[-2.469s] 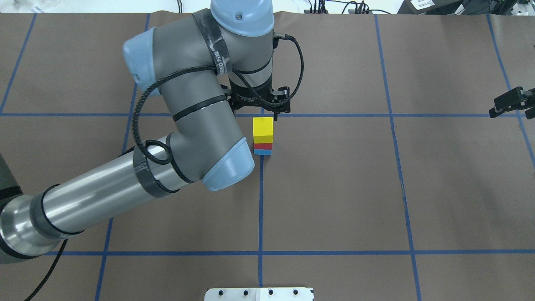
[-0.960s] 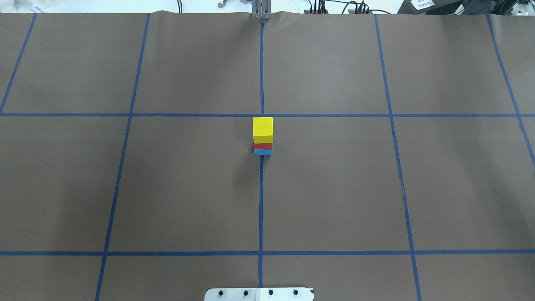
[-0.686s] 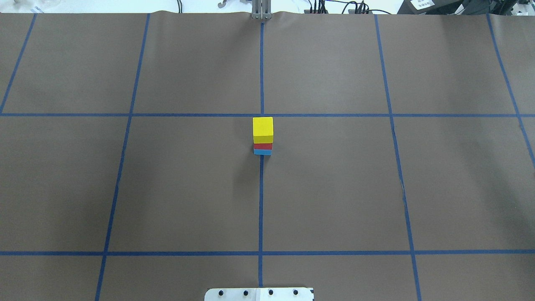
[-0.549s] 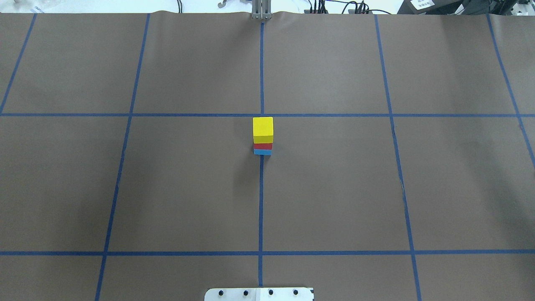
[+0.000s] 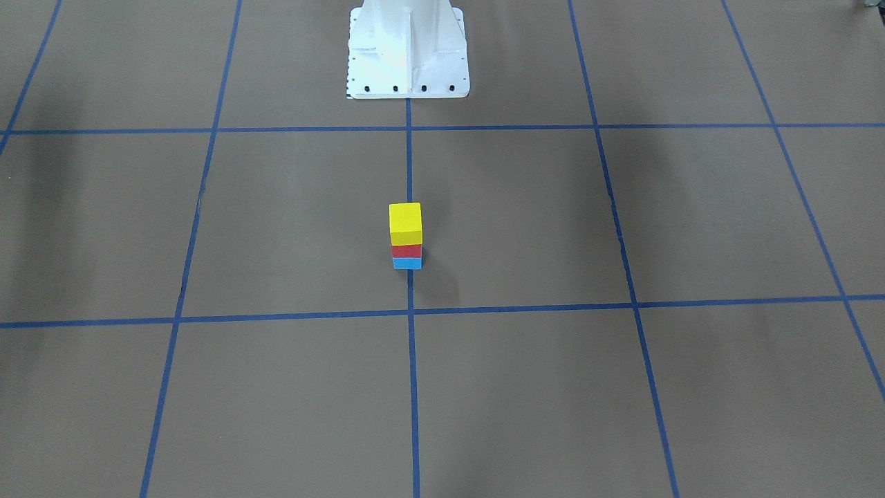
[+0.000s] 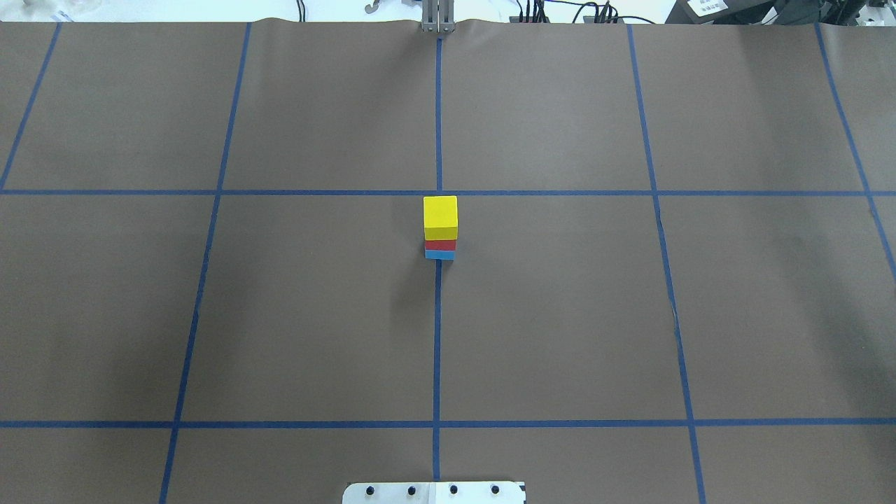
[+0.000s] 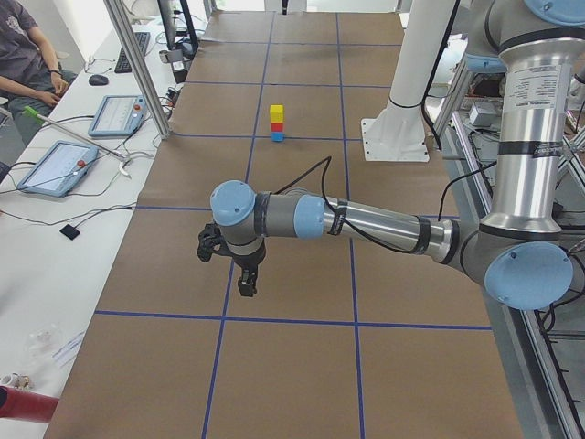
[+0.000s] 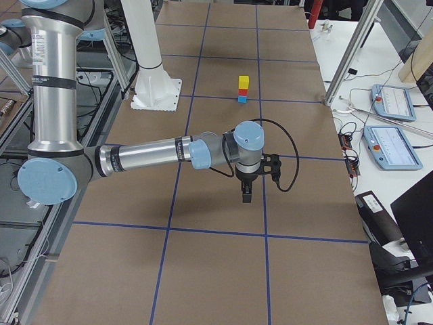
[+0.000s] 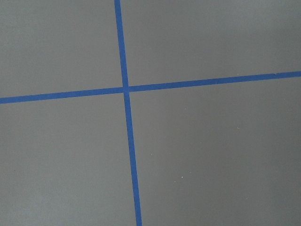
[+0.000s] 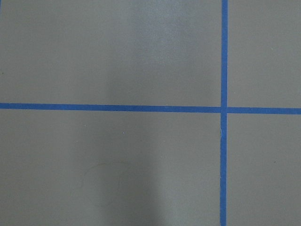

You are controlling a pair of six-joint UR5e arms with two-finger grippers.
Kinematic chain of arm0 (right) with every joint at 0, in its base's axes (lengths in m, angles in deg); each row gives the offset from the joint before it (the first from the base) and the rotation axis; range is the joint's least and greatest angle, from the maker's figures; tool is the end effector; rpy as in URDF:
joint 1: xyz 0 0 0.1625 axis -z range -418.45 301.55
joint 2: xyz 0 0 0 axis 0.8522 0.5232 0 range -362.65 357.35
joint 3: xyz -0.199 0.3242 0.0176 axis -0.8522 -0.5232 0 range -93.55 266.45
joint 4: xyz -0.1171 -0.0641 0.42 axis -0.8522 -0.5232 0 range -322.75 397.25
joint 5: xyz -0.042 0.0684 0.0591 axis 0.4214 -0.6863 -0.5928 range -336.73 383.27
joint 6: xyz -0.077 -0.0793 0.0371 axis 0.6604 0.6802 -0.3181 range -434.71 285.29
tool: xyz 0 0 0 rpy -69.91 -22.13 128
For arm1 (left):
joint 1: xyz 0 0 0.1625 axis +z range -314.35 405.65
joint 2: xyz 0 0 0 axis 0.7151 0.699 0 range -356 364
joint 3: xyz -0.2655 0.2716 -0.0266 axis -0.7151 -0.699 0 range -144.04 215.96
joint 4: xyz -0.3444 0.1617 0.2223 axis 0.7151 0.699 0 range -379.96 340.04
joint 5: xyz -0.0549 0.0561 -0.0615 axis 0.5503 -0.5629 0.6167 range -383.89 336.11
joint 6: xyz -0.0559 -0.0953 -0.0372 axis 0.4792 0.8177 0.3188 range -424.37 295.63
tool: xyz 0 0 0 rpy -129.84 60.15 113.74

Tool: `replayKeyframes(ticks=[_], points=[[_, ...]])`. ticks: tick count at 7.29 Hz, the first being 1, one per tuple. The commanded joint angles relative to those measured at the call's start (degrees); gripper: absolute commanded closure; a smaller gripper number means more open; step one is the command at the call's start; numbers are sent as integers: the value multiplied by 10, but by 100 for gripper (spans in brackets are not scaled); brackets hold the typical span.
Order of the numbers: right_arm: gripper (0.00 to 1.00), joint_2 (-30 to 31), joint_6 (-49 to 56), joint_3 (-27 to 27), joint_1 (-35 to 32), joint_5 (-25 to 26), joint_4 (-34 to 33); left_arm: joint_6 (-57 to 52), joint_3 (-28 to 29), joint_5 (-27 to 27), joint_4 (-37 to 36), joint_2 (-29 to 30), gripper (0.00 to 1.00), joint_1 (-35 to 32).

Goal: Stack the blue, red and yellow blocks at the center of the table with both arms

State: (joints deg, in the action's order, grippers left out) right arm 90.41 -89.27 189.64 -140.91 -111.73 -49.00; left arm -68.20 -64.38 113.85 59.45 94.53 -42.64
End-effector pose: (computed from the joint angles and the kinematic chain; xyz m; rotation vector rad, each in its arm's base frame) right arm -0.0165 -0.5120 0.5250 0.0756 -0.8106 0.0206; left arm -0.0316 -0.5173 0.5420 0.0201 0.8334 0.0930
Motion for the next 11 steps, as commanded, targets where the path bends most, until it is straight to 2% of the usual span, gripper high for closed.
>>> replayKeyframes(ticks=[1,11], points=[[0,2,0,-1,0,1,0,2,3,1,0,0,0,1],[0,-1,-3,-10,0,-3,0,1,-12,2,0,7,0,1]])
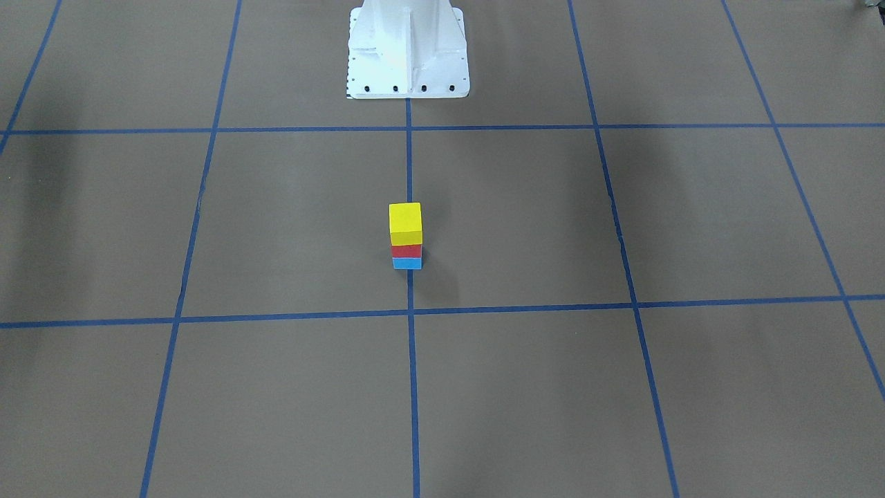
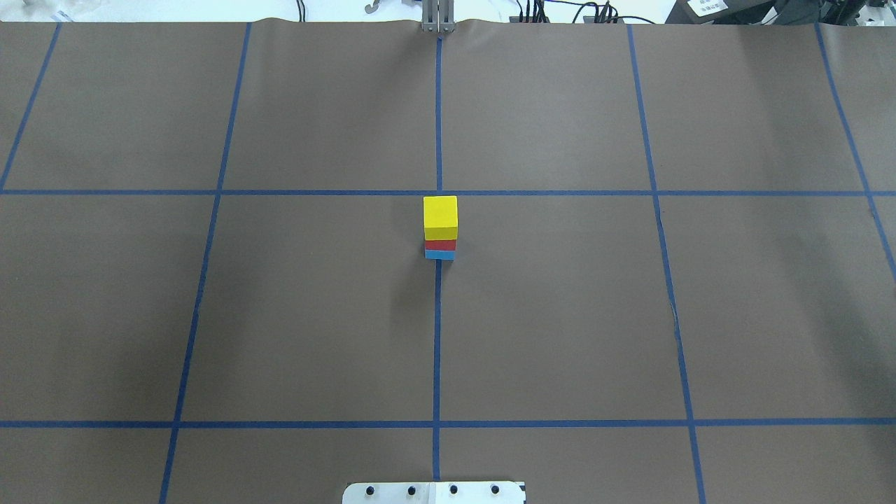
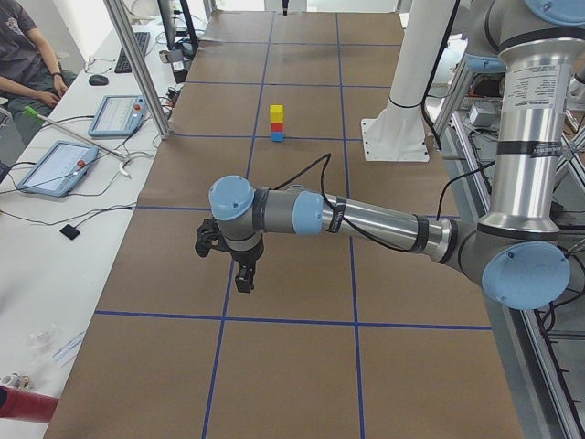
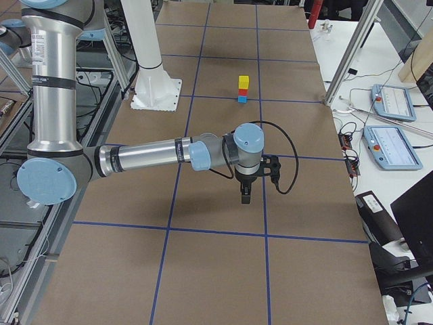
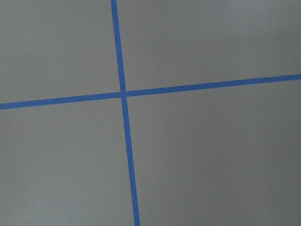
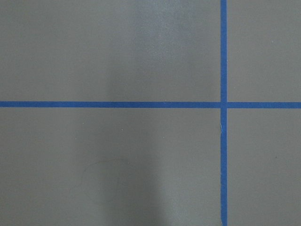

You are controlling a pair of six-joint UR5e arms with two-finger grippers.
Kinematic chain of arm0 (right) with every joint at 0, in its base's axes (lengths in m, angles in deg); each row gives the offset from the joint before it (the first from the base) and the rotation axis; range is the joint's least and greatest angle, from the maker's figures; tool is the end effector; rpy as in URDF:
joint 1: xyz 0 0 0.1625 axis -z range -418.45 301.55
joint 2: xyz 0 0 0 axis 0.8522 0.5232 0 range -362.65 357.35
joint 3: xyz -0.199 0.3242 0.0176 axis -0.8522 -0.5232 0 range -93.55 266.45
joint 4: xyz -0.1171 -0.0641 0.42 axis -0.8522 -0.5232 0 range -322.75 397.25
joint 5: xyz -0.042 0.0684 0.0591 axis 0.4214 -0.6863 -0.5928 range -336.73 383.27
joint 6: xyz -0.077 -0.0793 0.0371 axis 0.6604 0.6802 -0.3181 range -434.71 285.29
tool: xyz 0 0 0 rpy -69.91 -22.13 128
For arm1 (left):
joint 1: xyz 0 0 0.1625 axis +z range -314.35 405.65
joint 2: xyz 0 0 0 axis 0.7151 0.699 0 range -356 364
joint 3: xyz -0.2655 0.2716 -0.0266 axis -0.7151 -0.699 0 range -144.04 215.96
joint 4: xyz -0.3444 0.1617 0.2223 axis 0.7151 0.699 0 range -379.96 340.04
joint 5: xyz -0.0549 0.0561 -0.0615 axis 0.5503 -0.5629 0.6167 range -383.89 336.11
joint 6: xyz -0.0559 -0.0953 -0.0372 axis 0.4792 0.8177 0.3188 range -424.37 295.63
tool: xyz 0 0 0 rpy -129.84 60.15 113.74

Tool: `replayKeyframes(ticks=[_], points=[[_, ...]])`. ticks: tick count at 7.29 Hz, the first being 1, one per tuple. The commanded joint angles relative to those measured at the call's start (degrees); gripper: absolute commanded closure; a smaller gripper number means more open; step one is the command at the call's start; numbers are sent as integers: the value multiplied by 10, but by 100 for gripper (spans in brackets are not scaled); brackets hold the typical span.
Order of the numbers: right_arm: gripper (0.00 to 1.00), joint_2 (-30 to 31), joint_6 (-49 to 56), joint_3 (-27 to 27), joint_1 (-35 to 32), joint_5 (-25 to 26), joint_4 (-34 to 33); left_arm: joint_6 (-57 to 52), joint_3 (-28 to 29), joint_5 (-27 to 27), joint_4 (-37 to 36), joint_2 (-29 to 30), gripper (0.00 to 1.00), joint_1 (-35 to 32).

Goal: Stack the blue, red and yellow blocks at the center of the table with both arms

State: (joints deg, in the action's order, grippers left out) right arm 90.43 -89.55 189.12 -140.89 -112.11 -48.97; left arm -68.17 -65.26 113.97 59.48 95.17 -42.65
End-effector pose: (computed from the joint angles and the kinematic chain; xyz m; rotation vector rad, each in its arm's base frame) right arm -0.0172 -0.5118 0.5294 0.0637 -0.8158 0.0276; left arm -0.0314 -0.5214 0.5281 0.0454 0.8350 0.1036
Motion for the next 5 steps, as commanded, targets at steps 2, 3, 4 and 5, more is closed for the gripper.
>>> replayKeyframes(ticks=[2,3,4,5], points=[[0,-3,0,-12,0,1,3,0,-3,0,0,-1,0,0],[0,-4,0,-13,0,0,4,0,-3,0,0,-1,0,1],[0,-4,0,-12,0,0,4,0,-5,0,0,-1,0,1],[0,-4,0,-12,0,0,4,0,-16,0,0,-1,0,1]])
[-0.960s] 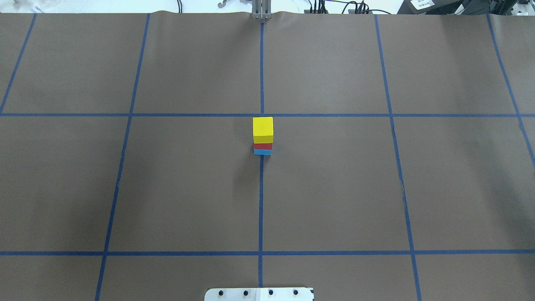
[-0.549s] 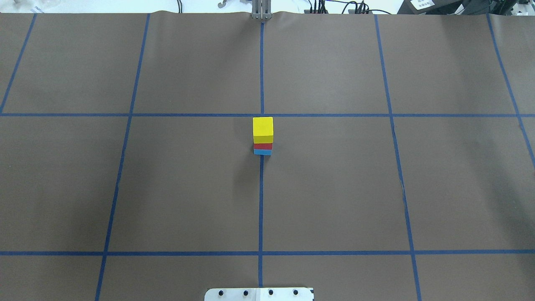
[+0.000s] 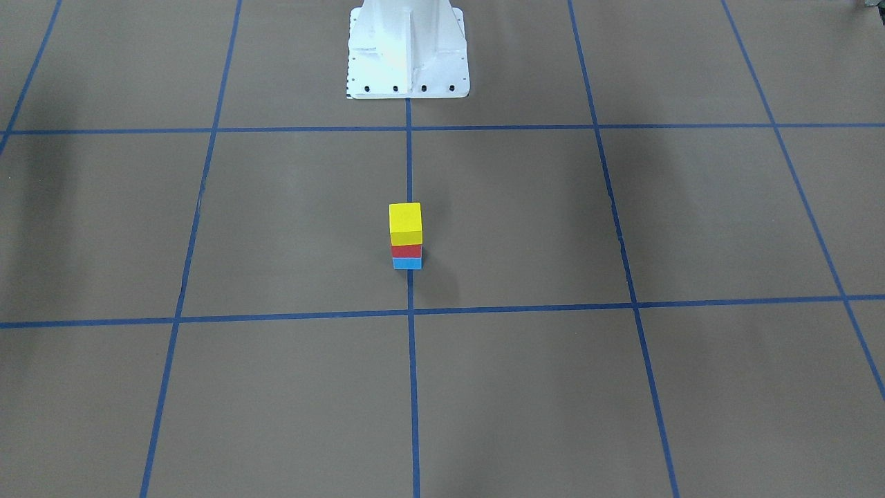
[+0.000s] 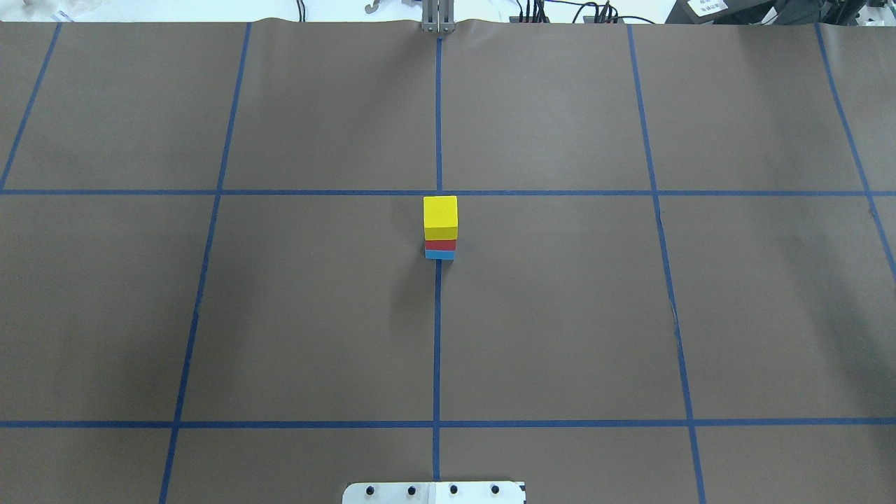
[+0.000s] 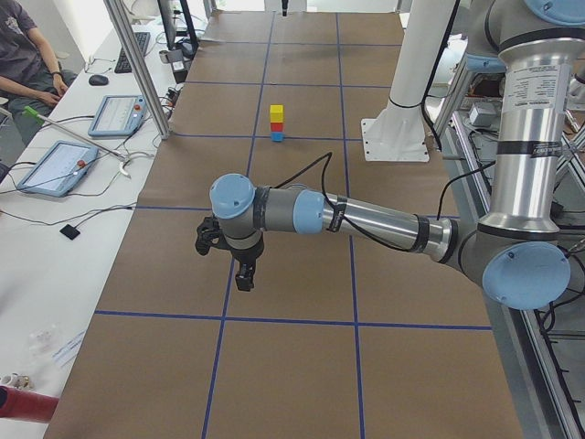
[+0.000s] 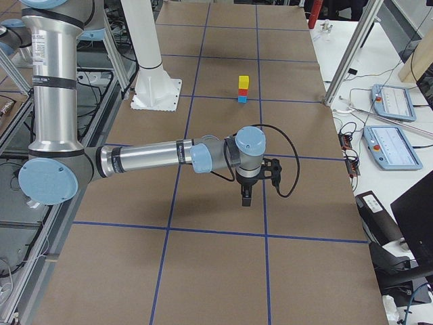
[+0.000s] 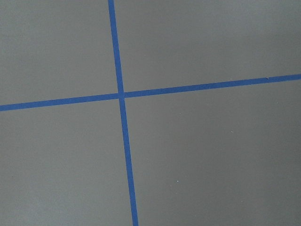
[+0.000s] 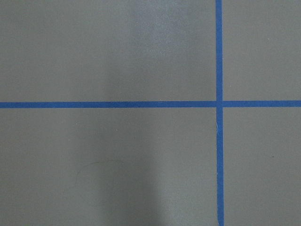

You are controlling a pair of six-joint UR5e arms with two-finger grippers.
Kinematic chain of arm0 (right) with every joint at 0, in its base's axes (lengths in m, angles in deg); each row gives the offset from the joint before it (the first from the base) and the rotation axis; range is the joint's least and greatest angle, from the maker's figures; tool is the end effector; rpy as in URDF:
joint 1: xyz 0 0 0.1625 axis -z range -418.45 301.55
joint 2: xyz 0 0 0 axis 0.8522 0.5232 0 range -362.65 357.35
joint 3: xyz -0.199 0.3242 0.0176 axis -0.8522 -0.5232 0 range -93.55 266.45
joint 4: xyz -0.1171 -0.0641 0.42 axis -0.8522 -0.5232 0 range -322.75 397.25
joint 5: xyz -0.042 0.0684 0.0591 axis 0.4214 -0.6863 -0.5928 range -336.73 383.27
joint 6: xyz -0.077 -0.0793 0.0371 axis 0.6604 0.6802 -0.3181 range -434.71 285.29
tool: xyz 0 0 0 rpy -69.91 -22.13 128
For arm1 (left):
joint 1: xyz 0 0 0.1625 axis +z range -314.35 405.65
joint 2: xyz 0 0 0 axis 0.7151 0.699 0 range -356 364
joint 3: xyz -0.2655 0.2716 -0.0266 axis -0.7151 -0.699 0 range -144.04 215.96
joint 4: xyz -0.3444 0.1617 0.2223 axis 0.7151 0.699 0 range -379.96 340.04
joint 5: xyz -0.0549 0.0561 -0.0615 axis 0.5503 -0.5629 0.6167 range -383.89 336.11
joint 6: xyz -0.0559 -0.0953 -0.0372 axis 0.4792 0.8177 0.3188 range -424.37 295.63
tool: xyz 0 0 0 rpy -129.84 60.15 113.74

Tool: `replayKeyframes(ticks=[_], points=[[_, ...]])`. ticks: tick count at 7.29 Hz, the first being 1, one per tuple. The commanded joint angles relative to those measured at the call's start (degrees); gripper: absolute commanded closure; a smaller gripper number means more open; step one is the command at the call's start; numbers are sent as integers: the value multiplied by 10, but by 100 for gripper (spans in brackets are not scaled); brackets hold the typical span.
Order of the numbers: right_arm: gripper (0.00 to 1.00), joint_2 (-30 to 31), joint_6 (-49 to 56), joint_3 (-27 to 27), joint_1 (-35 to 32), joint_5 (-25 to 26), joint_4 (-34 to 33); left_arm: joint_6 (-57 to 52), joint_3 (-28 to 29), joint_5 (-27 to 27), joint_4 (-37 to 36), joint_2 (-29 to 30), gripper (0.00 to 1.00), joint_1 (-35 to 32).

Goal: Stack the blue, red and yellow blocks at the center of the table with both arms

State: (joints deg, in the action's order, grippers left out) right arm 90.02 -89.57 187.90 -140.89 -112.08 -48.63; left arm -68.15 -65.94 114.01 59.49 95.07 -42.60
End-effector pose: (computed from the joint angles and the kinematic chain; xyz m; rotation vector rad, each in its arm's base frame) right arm -0.0176 -0.5150 0.5364 0.0560 -0.8141 0.0312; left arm -0.0309 -0.5206 0.5228 0.0546 0.8355 0.1084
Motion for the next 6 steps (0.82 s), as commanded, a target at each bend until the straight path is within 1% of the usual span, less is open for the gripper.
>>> replayKeyframes(ticks=[1,6], points=[[0,0,0,0,0,1,0,0,-12,0,0,0,0,0],[0,1,0,-1,0,3,0,-1,-13,3,8,1,0,0]])
